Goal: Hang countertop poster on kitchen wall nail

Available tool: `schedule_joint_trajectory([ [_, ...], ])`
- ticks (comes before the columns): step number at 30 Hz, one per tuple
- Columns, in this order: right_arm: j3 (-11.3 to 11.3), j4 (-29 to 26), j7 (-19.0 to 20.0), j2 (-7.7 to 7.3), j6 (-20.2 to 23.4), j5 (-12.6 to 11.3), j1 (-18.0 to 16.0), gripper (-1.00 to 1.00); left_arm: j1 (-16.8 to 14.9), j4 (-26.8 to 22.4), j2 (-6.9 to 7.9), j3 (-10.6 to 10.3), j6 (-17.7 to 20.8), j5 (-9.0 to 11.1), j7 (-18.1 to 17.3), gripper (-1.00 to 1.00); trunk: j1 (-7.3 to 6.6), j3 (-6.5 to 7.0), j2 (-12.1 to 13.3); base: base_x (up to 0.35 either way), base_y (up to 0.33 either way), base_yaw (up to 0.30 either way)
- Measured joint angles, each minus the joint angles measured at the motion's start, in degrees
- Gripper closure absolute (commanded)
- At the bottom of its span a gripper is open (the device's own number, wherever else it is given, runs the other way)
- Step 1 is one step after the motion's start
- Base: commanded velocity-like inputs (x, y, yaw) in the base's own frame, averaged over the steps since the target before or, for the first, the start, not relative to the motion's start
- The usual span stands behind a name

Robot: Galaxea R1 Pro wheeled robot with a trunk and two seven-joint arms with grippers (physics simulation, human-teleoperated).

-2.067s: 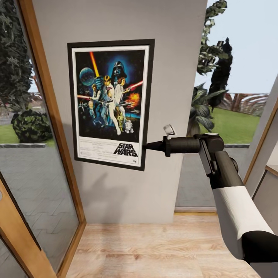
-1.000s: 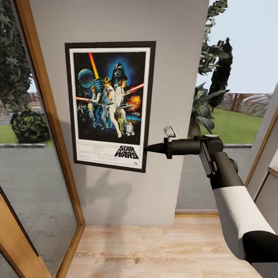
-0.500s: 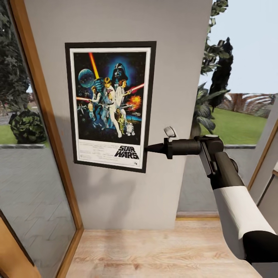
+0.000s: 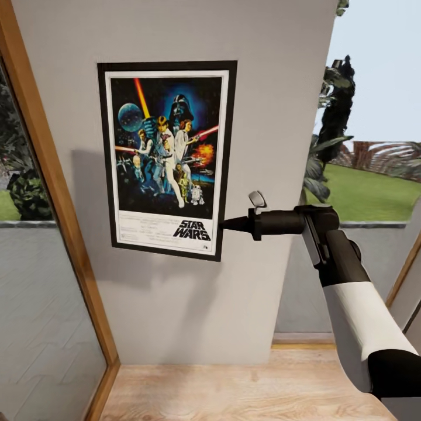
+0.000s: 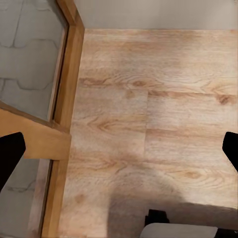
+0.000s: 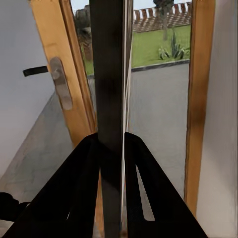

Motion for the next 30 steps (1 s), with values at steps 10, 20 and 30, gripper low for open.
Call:
schedule_joint_trajectory([
  [10,-0.1,0.2,0.0,-0.82,0.2,0.5,-1.8,1.0,0.0,0.0,0.01,0.0,0.0,0.0,0.0,-1.0,0.03,0.0,0.0,0.055,0.0,0.0],
  [20,0.0,0.2,0.0,-0.88,0.2,0.5,-1.8,1.0,0.0,0.0,0.01,0.1,0.1,0.0,0.0,-1.0,0.0,0.0,0.0,0.223,0.0,0.0],
  [30,0.0,0.2,0.0,-0.88,0.2,0.3,-1.8,1.0,0.0,0.0,0.01,0.1,0.1,0.0,0.0,-1.0,0.0,0.0,0.0,0.32,0.0,0.0],
])
